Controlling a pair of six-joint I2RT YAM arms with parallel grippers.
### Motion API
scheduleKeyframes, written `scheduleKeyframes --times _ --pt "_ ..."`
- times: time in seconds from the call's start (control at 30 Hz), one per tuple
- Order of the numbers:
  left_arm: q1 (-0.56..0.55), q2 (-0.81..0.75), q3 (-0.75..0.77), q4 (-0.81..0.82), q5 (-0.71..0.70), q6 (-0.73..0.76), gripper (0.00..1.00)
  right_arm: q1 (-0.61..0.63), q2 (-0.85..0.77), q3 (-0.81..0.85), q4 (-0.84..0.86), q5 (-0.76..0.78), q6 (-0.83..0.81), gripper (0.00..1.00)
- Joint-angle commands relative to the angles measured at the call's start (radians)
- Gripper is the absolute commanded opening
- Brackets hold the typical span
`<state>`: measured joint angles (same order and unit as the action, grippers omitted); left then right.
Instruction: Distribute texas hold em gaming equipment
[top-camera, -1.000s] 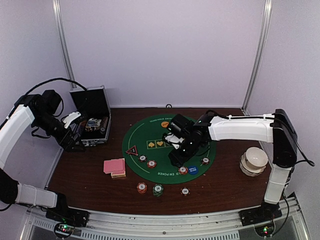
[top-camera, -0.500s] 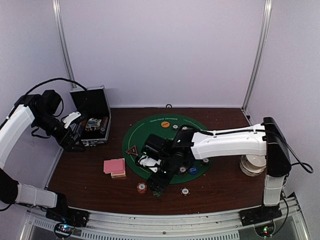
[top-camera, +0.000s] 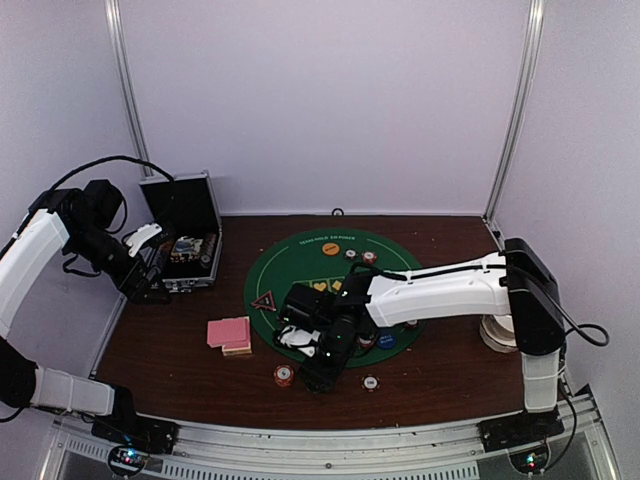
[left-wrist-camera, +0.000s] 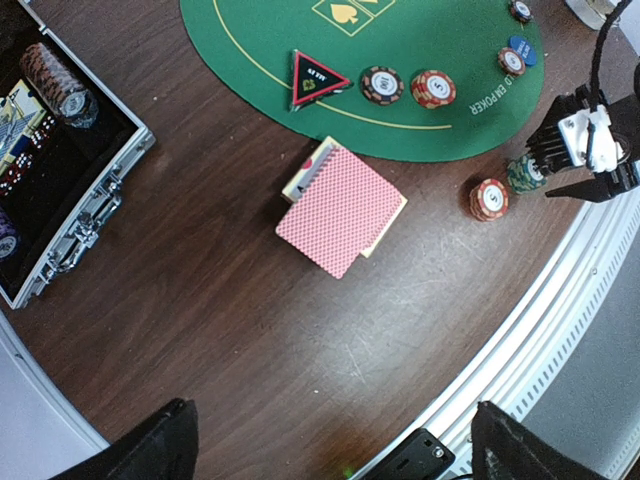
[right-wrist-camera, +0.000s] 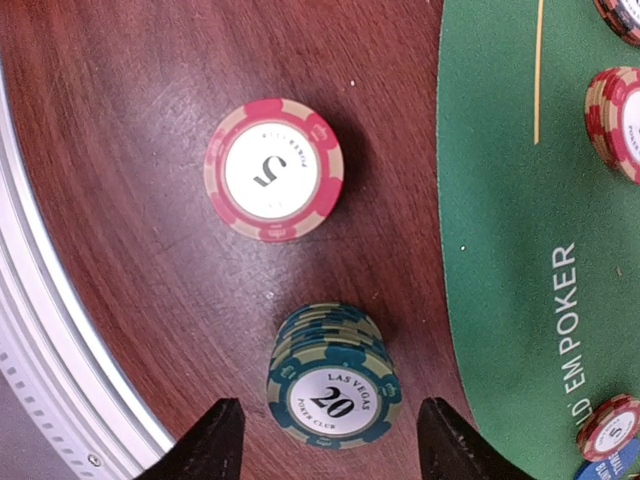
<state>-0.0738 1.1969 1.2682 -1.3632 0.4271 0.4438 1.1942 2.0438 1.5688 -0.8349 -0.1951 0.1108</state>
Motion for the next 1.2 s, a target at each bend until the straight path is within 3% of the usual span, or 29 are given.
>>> scheduleKeyframes --times 0.0,0.5,0.73,0.8,0.9,1.17 --pt "-0.005 -0.003 0.03 -0.009 0.006 0.011 0.98 0.009 0.013 0.025 0.0 -0.007 0.0 0.61" --pt "-0.005 -0.001 0.031 -0.009 0.008 0.012 0.98 0.014 0.014 0.024 0.008 0.003 0.008 0.42" --pt "-0.005 -0.007 0.028 -0.009 0.004 0.011 0.98 0.015 0.02 0.028 0.001 0.023 0.009 0.38" --pt "-0.005 -0.007 0.027 -0.009 0.004 0.012 0.98 0.016 0.024 0.032 -0.006 0.038 0.008 0.41" --pt "-0.004 -0.009 0.028 -0.008 0.004 0.013 0.98 0.018 0.024 0.037 -0.01 0.067 0.009 0.57" --pt "-0.004 -0.009 0.026 -0.01 0.006 0.013 0.98 0.034 0.012 0.049 -0.004 0.096 0.005 0.58"
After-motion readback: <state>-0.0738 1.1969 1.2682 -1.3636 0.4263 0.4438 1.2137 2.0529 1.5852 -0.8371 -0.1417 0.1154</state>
